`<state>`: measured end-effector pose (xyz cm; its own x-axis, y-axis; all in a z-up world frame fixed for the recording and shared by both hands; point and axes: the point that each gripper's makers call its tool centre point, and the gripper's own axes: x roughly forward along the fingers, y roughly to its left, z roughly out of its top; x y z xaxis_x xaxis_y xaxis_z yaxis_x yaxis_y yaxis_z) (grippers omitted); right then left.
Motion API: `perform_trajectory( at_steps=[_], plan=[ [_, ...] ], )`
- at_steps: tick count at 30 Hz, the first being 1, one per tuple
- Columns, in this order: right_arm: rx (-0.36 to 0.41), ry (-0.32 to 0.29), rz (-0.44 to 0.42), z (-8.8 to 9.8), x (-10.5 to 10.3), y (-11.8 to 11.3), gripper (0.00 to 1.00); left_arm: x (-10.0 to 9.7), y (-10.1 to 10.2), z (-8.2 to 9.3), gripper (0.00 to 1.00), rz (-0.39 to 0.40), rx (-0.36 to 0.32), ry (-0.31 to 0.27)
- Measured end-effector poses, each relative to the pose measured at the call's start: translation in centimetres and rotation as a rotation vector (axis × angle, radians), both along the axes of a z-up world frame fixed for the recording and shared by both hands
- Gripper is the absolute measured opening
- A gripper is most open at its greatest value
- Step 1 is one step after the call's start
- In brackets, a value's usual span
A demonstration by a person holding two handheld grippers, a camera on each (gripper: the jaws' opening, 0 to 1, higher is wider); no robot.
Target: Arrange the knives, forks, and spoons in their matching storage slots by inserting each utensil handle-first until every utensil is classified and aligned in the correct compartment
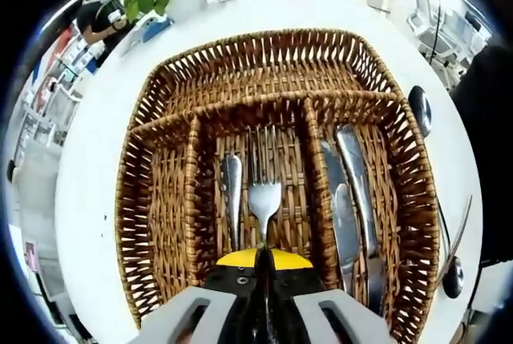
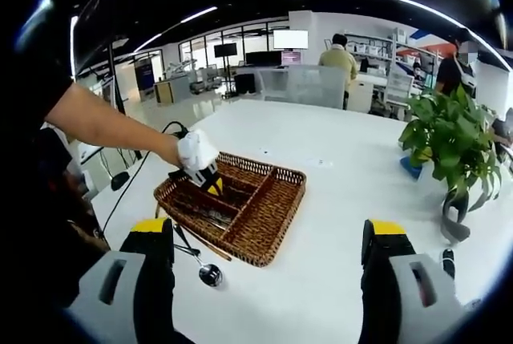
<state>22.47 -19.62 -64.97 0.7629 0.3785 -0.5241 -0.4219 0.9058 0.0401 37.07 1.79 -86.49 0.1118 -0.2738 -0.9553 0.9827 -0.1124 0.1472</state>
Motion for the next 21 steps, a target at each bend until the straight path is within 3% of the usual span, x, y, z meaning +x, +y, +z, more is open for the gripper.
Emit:
perform_trajectory(
  at_steps=[2, 5, 9, 13, 15, 18, 19, 21],
  plan=[
    [0.001, 0.001, 0.003, 0.1, 0.2, 0.0, 0.99, 0.4, -0.1, 0.3, 0.07, 0.022, -0.023, -0.029],
    [0.017, -0.014, 0.007, 0.7, 0.7, 0.2, 0.99, 0.7, -0.1, 1.4, 0.21, 0.056, -0.084, -0.048],
    [0.029, -0.029, 0.028, 0.8, 1.1, 0.6, 0.99, 1.0, 0.9, 3.0, 0.26, 0.119, -0.114, -0.072],
    [0.063, -0.057, 0.058, 0.8, 1.5, 1.2, 0.99, 1.3, 1.2, 5.8, 0.40, 0.231, -0.245, -0.119],
    [0.080, -0.055, 0.092, 0.4, 1.7, 1.8, 0.99, 1.6, 1.5, 9.0, 0.47, 0.443, -0.434, -0.122],
    [0.081, -0.064, 0.150, 0.8, 1.9, 2.8, 0.99, 1.4, 2.8, 13.4, 0.59, 0.671, -0.679, -0.102],
    [0.083, -0.070, 0.173, 1.2, 1.9, 3.1, 0.99, 0.9, 3.5, 15.0, 0.67, 0.722, -0.760, -0.102],
    [0.081, -0.084, 0.197, 1.6, 2.2, 3.5, 0.99, -0.1, 5.1, 17.6, 0.78, 0.782, -0.856, -0.143]
  ],
)
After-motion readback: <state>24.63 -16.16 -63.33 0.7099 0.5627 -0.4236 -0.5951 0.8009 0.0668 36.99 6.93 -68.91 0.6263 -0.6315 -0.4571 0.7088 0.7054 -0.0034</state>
